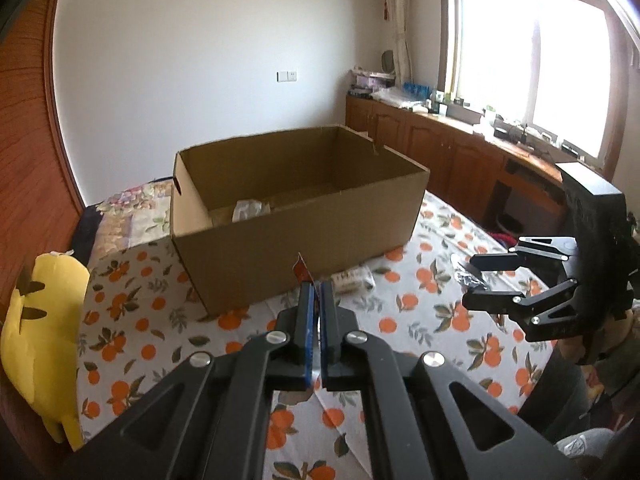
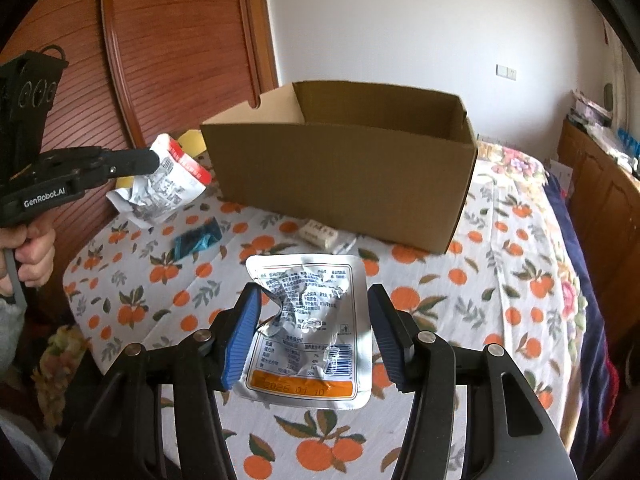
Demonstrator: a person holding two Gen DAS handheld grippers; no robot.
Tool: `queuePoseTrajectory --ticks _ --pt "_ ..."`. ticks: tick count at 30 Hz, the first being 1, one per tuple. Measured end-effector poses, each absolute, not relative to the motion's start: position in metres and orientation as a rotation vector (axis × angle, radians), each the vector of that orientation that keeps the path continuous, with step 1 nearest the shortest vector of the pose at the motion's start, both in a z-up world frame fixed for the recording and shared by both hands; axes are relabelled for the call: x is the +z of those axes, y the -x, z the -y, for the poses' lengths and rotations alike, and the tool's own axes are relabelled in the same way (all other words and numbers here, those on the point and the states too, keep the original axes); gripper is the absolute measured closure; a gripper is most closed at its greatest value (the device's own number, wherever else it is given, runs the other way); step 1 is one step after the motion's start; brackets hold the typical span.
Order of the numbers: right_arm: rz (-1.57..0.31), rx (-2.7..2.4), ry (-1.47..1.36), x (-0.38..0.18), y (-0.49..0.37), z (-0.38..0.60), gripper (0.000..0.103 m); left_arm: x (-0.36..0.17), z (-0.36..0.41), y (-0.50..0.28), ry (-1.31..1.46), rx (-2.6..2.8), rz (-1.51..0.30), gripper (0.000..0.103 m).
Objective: Organize snacks
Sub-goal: 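Lift both held pouches and carry them over the cardboard box, then open the left tool to drop the white pouch while the right tool holds the silver pouch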
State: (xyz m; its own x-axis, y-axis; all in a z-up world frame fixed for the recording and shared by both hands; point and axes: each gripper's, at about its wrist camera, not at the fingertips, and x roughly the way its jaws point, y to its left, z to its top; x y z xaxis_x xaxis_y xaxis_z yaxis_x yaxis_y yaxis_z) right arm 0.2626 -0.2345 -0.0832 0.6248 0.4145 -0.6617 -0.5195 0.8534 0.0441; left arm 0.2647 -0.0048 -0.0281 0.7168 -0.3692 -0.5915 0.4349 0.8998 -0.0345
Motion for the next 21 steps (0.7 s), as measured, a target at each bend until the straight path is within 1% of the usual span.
queuePoseTrajectory --ticks 12,21 --pt "-0.646 0.539 0.17 -0.039 -0.282 0.237 0.047 0.01 0.01 -0.285 -0.088 -0.462 -0.56 0.103" --pt "-0.576 0.545 0.211 -0.006 -0.314 0.229 0.047 0.042 0.014 -0.325 -0.079 -0.453 -0.498 0.103"
